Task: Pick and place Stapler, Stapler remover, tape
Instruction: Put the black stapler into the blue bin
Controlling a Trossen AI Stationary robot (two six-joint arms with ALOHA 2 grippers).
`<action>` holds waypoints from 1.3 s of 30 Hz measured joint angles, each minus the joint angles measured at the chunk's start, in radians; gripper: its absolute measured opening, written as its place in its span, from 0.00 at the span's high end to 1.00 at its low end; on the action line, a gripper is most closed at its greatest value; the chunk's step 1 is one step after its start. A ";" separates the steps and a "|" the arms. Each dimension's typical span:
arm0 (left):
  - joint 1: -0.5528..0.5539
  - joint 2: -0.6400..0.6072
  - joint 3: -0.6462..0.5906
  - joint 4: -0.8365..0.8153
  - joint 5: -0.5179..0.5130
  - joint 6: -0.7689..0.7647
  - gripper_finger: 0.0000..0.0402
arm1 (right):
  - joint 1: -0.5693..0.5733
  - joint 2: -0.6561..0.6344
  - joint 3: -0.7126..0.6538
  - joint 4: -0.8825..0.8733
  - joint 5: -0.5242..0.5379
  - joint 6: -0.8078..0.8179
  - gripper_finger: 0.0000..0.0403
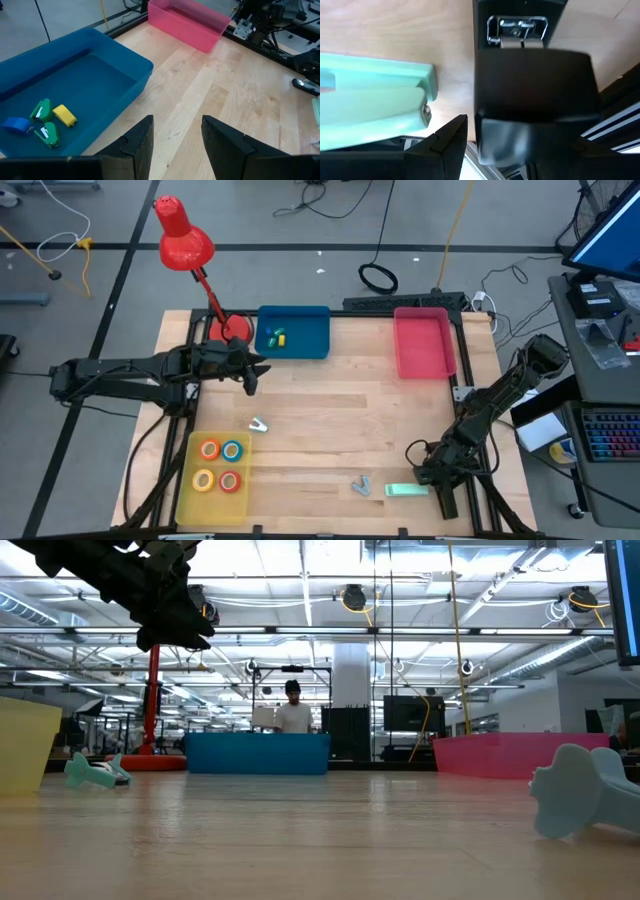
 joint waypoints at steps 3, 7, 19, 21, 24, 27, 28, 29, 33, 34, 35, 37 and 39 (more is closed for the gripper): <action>0.000 0.000 0.000 0.000 0.000 0.002 0.58 | 0.000 0.000 0.000 0.015 -0.003 0.002 0.51; 0.000 0.000 0.000 0.000 -0.009 0.004 0.58 | 0.000 0.000 0.000 0.015 -0.005 0.008 0.51; 0.000 0.000 0.000 0.000 -0.018 0.012 0.58 | 0.000 0.000 0.000 0.021 -0.127 0.011 0.59; 0.000 0.000 0.000 0.000 -0.018 0.013 0.58 | 0.000 0.000 0.000 0.021 -0.126 0.010 0.62; 0.000 0.000 0.000 0.000 -0.018 0.013 0.58 | 0.000 -0.001 0.001 0.020 -0.125 0.009 0.65; 0.000 0.000 0.000 0.000 -0.018 0.013 0.58 | 0.000 -0.001 0.002 0.015 -0.105 0.010 0.65; 0.000 0.000 0.000 0.000 -0.018 0.013 0.58 | 0.000 -0.002 0.002 0.012 -0.100 0.012 0.65; 0.000 0.000 0.000 0.000 -0.018 0.013 0.58 | 0.000 -0.002 0.002 0.011 -0.097 0.016 0.64; 0.001 0.000 0.000 0.000 -0.018 0.013 0.58 | 0.001 -0.002 0.002 0.006 -0.088 0.031 0.65; 0.001 0.000 0.000 0.000 -0.019 0.013 0.58 | 0.001 -0.002 0.002 0.006 -0.085 0.031 0.65; 0.001 0.000 0.000 0.000 -0.019 0.016 0.58 | 0.001 -0.002 0.002 0.004 -0.081 0.031 0.66; 0.001 0.000 0.000 0.000 -0.019 0.016 0.58 | 0.001 -0.002 0.002 -0.004 -0.077 0.030 0.68; 0.001 0.000 0.000 0.000 -0.019 0.016 0.58 | 0.000 -0.002 0.002 -0.015 -0.075 0.032 0.68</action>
